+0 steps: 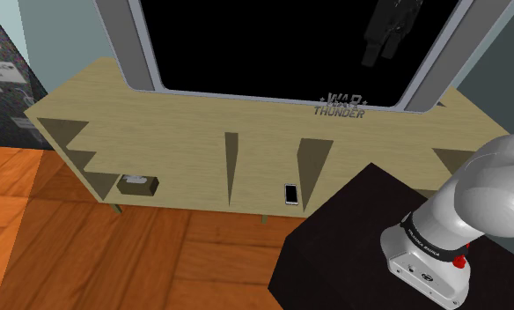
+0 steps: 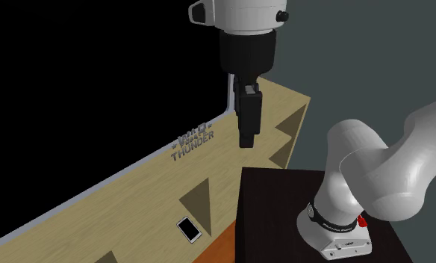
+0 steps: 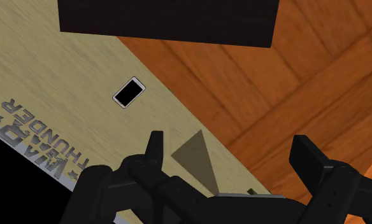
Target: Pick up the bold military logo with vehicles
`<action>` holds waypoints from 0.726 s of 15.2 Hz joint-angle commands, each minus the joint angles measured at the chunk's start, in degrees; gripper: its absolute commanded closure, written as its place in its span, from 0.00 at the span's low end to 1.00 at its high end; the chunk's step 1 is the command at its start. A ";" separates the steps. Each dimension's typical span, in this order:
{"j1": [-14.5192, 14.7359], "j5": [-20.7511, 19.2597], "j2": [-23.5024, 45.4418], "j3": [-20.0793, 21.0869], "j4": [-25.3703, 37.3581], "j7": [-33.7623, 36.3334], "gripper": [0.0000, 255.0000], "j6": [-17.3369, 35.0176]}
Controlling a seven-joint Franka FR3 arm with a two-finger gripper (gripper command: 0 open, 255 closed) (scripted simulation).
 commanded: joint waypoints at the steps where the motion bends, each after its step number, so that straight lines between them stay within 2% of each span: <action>1: 0.00 0.00 0.00 0.00 0.00 0.00 0.00 0.00; 6: 0.36 -4.79 -2.26 -6.63 -7.16 -12.32 0.00 5.91; 11: 0.43 -9.65 -1.45 -13.87 -11.89 -24.48 0.00 12.82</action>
